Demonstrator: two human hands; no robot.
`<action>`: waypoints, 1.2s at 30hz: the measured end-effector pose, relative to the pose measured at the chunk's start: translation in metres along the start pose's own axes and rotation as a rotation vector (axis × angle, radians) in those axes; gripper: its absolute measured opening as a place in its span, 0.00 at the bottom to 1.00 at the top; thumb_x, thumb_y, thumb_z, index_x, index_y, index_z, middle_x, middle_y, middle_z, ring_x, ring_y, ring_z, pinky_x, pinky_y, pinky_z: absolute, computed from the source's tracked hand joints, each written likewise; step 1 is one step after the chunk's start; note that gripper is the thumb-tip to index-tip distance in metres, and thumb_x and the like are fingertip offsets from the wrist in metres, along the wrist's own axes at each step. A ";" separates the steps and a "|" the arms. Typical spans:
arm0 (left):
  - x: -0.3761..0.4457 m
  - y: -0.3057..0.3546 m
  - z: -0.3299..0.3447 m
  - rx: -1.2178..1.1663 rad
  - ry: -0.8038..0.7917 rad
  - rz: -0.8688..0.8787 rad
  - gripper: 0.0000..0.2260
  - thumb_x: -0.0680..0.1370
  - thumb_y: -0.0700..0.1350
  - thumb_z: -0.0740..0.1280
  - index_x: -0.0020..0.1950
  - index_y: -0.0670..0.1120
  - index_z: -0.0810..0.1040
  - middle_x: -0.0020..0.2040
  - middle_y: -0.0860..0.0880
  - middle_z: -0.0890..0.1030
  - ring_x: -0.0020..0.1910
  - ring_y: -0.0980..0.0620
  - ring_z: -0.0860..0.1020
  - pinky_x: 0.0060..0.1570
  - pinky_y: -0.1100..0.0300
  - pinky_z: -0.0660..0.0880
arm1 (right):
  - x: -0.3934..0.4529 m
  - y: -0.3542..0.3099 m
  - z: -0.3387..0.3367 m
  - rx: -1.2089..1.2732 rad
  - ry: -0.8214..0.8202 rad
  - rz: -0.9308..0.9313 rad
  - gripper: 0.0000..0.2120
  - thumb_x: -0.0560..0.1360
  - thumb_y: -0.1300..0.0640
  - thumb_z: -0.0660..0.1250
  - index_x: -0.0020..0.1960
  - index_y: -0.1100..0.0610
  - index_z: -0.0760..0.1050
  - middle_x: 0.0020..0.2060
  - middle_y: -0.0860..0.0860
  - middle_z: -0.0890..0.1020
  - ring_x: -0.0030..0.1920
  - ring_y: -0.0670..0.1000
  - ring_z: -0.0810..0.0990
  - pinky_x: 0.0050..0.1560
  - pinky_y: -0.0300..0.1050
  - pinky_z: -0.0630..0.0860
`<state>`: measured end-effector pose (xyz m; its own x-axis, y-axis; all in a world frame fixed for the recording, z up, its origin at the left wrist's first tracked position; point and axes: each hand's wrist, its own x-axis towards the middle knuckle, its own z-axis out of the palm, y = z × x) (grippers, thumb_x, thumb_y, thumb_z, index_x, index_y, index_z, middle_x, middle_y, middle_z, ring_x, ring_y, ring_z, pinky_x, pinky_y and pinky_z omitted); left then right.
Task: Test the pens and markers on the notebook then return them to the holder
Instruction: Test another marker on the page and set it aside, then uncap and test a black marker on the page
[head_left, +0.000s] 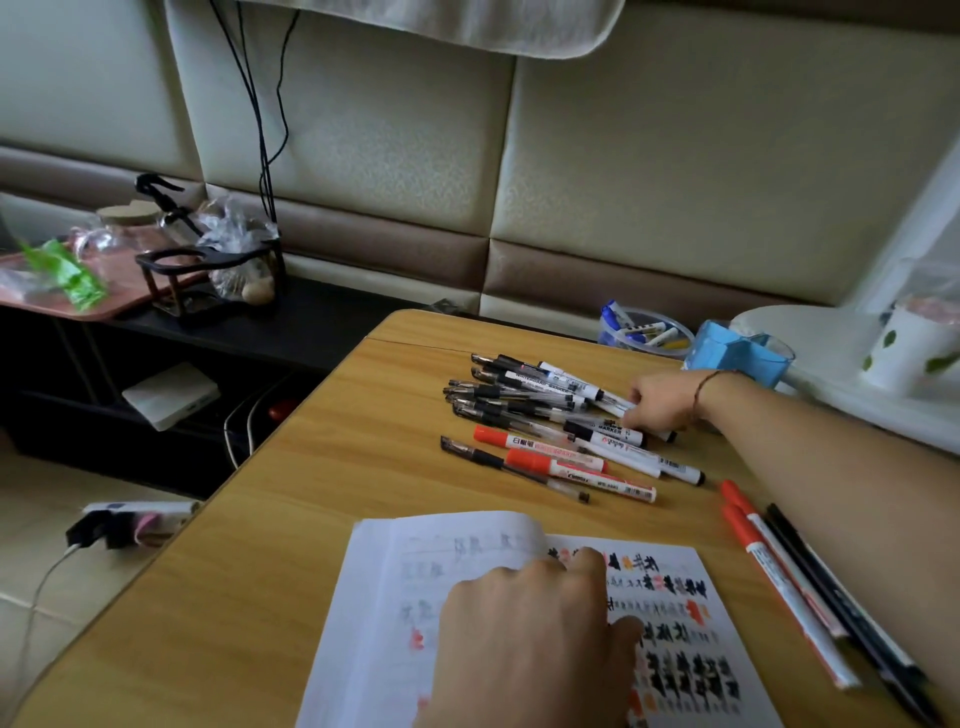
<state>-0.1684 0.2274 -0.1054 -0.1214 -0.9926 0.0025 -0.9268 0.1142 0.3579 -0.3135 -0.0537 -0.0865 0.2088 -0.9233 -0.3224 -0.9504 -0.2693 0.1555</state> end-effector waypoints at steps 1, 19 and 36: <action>0.000 0.000 0.001 0.004 0.001 0.003 0.19 0.77 0.64 0.57 0.61 0.54 0.67 0.58 0.50 0.78 0.55 0.42 0.77 0.42 0.53 0.66 | -0.002 -0.001 0.002 -0.007 0.021 0.001 0.16 0.77 0.45 0.61 0.50 0.58 0.76 0.46 0.55 0.82 0.41 0.51 0.78 0.42 0.46 0.77; 0.001 -0.001 0.004 0.060 0.464 0.203 0.31 0.71 0.67 0.53 0.70 0.53 0.66 0.68 0.49 0.72 0.67 0.44 0.70 0.60 0.46 0.69 | -0.260 -0.007 0.045 0.710 0.376 -0.257 0.12 0.66 0.36 0.67 0.48 0.32 0.78 0.45 0.35 0.82 0.48 0.36 0.79 0.45 0.38 0.75; -0.018 0.004 -0.001 -0.488 0.383 0.551 0.12 0.77 0.62 0.60 0.52 0.56 0.71 0.31 0.53 0.70 0.33 0.55 0.71 0.32 0.67 0.65 | -0.272 -0.042 0.049 1.306 0.170 -0.569 0.17 0.64 0.43 0.77 0.31 0.50 0.72 0.23 0.51 0.75 0.22 0.47 0.70 0.53 0.79 0.65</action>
<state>-0.1692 0.2456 -0.1032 -0.3021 -0.7549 0.5822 -0.5010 0.6453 0.5768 -0.3415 0.2222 -0.0506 0.5615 -0.8236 0.0800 -0.2371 -0.2528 -0.9380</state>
